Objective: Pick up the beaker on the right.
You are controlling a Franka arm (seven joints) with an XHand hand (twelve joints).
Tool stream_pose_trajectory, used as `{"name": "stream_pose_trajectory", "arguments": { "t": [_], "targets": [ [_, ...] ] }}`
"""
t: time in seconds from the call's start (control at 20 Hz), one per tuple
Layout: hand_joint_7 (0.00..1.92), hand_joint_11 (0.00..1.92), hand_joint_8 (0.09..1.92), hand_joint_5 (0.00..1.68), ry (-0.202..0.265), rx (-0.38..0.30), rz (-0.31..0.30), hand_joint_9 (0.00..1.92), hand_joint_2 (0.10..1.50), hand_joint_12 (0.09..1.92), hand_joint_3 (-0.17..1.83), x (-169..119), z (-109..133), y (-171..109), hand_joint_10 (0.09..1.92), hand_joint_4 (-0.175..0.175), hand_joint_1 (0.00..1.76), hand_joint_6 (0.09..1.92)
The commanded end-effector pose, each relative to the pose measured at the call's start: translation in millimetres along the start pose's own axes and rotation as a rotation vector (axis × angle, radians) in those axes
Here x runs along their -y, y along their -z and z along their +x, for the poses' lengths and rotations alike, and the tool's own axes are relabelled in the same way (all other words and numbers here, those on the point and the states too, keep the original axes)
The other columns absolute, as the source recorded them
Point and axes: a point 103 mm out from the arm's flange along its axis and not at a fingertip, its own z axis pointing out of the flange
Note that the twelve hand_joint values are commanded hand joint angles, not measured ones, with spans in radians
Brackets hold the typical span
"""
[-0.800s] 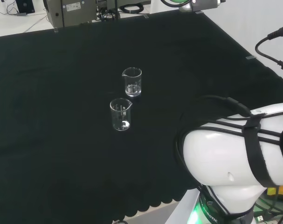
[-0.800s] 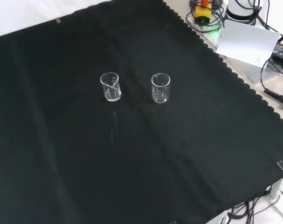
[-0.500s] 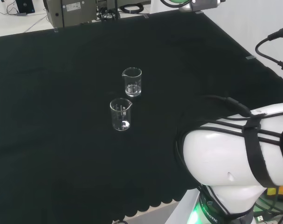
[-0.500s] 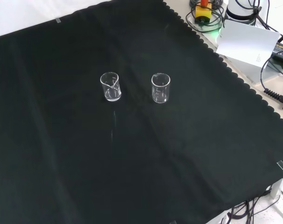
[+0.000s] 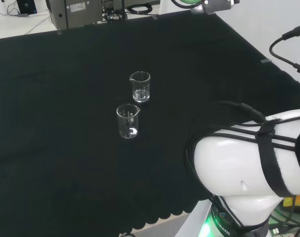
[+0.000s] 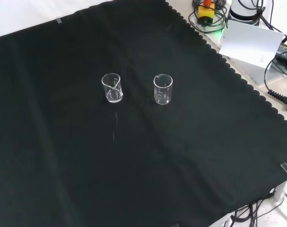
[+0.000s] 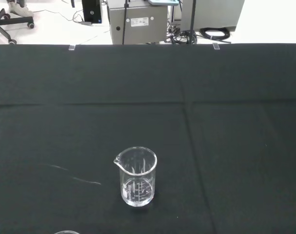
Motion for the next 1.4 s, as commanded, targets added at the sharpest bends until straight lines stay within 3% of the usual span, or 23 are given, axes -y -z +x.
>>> {"name": "stream_pose_trajectory", "arguments": {
  "t": [0.05,0.25,0.4,0.55,0.7,0.8,1.15,1.4],
  "targets": [
    [0.07,0.0,0.49,0.37,-0.033,-0.031,0.025,0.15,1.25,1.21,0.33,-13,-24,-27,0.59,-0.008,0.0,0.09],
    [0.08,0.0,0.5,0.38,-0.031,-0.063,0.026,0.16,1.25,1.22,0.33,-32,-42,-50,0.59,-0.009,0.0,0.09],
    [0.09,0.0,0.5,0.38,0.001,-0.16,0.0,0.18,1.22,1.23,0.31,-54,-55,-74,0.6,-0.009,0.06,0.09],
    [0.1,0.0,0.5,0.38,0.016,-0.226,0.029,0.18,1.22,1.24,0.3,-86,-62,-102,0.6,-0.009,0.08,0.09],
    [0.14,0.0,0.52,0.38,0.036,-0.276,0.06,0.26,1.03,1.34,0.22,-116,-62,-130,0.62,-0.007,0.39,0.09],
    [0.15,0.0,0.52,0.37,0.051,-0.291,0.086,0.28,0.97,1.36,0.2,-134,-60,-149,0.63,-0.003,0.49,0.09],
    [0.14,0.0,0.52,0.33,0.096,-0.327,0.137,0.29,0.89,1.35,0.17,-177,-50,-199,0.63,0.001,0.58,0.09],
    [0.12,0.0,0.52,0.3,0.129,-0.36,0.174,0.27,0.84,1.34,0.16,-191,-42,-230,0.62,0.001,0.63,0.09]
  ]
}}
